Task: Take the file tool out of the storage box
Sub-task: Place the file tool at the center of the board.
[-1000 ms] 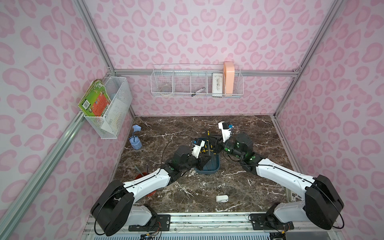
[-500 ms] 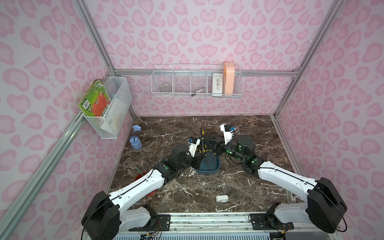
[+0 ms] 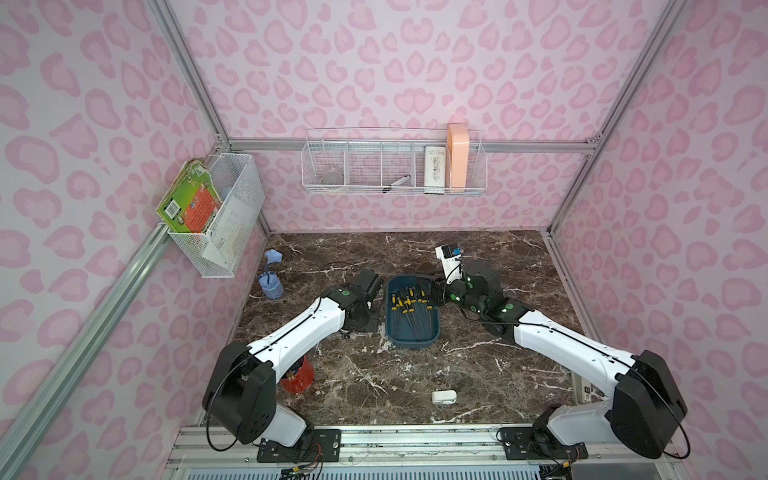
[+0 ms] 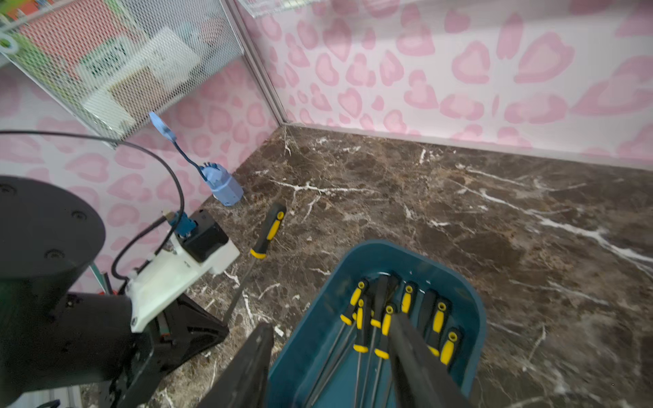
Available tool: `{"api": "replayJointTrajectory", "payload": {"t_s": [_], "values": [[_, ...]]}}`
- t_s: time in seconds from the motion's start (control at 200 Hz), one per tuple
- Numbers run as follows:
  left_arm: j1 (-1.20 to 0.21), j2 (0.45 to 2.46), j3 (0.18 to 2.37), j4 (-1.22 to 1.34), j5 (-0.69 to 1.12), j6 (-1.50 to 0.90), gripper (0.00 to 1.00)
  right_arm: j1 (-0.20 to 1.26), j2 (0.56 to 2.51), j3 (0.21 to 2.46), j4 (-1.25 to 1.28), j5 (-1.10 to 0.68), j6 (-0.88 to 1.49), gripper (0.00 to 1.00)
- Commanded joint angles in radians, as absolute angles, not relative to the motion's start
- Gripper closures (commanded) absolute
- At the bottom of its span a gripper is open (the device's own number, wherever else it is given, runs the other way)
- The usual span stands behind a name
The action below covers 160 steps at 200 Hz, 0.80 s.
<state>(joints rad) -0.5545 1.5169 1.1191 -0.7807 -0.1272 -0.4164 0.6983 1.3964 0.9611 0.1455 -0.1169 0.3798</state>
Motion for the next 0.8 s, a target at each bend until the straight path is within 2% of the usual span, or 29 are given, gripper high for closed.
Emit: {"api": "replayJointTrajectory", "payload": {"t_s": [0.0,0.31,0.425,0.795], "values": [[-0.546,1.556,1.143,-0.849,-0.075,-0.406,1.0,0.696,1.431,0.99,0.077,-0.089,0.365,0.47],[-0.514,1.7,1.188,-0.835,0.002,-0.397,1.0,0.697,1.678,1.178,-0.126,-0.096,0.318,0.5],[-0.503,1.754,1.212,-0.837,0.025,-0.384,1.0,0.691,1.738,1.196,-0.114,-0.127,0.308,0.55],[-0.462,1.899,1.286,-0.868,0.086,-0.396,1.0,0.66,1.823,1.233,-0.108,-0.203,0.296,0.55]]}}
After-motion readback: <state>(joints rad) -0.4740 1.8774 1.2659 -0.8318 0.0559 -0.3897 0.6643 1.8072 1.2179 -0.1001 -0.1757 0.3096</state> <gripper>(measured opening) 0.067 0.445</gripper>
